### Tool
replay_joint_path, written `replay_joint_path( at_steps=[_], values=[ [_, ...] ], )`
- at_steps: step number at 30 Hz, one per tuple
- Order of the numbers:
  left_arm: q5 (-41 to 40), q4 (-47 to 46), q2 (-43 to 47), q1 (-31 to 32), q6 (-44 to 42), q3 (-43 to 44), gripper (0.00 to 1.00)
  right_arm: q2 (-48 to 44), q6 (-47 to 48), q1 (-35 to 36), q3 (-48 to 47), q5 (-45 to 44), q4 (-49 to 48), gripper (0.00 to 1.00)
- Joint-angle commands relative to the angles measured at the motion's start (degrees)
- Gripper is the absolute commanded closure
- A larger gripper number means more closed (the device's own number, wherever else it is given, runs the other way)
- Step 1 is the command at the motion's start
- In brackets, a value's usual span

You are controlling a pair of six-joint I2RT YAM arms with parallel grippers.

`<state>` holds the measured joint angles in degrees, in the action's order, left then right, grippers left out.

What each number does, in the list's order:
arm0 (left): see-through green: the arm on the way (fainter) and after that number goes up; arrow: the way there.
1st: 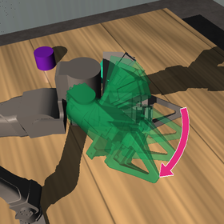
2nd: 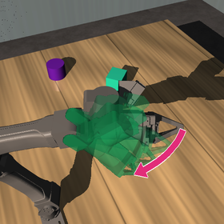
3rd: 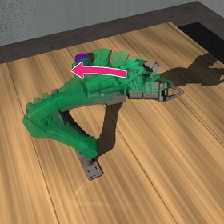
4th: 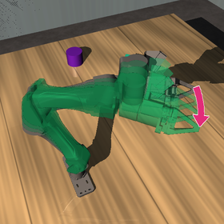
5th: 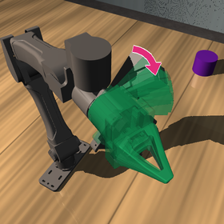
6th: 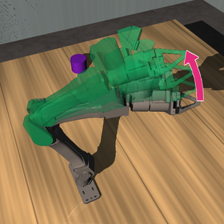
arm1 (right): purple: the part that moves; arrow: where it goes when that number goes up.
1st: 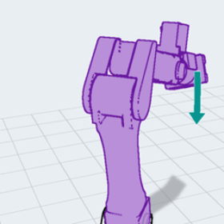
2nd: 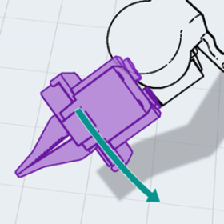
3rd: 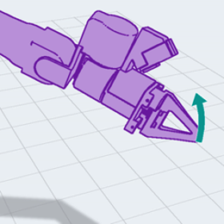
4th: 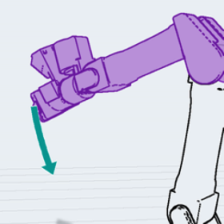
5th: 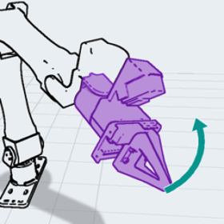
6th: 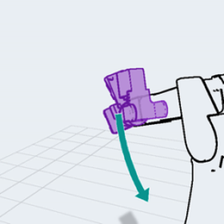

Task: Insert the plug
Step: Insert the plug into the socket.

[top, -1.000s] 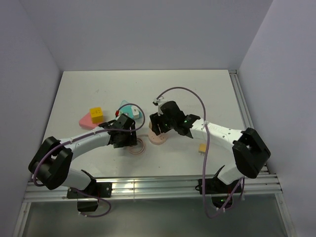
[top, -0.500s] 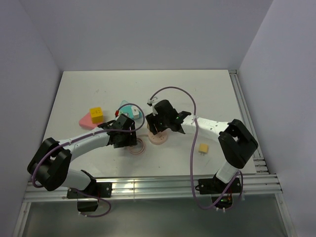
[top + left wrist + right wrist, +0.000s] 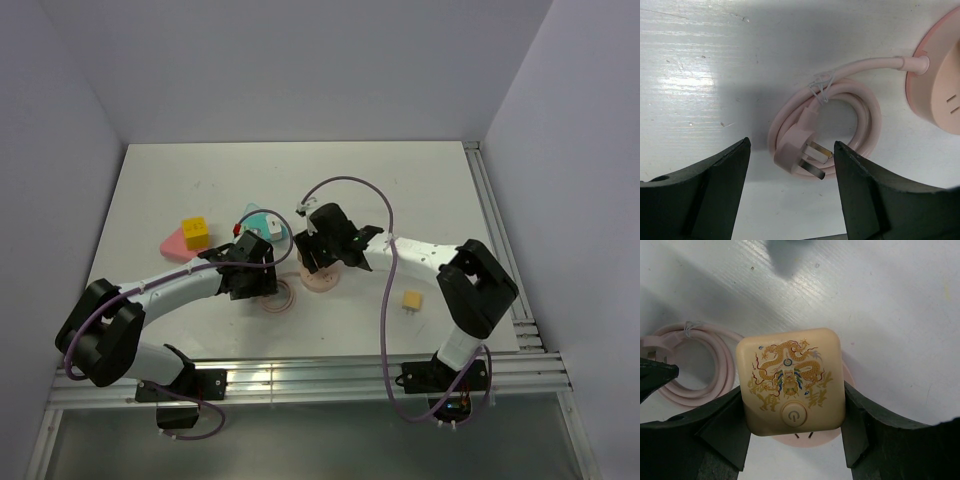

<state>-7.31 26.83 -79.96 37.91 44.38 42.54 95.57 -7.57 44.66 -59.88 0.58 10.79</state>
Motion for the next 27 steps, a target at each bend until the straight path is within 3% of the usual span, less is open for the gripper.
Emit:
replay_joint_path(
  at_steps=[1, 9, 27],
  values=[
    [0.6, -1.3, 0.8, -0.2, -0.7, 0.4, 0.27, 1.7, 1.3, 1.0, -3.3, -3.2, 0.7, 0.99],
    [0.6, -1.3, 1.2, -0.2, -0.5, 0.2, 0.27, 3.1, 1.3, 2.9, -5.1, -7.6, 4.1, 1.00],
    [2.7, 2.4, 7.6, -0.3, 0.4, 3.1, 0.23, 2.6, -1.4, 4.5, 3.4, -8.4, -1.7, 1.00]
  ],
)
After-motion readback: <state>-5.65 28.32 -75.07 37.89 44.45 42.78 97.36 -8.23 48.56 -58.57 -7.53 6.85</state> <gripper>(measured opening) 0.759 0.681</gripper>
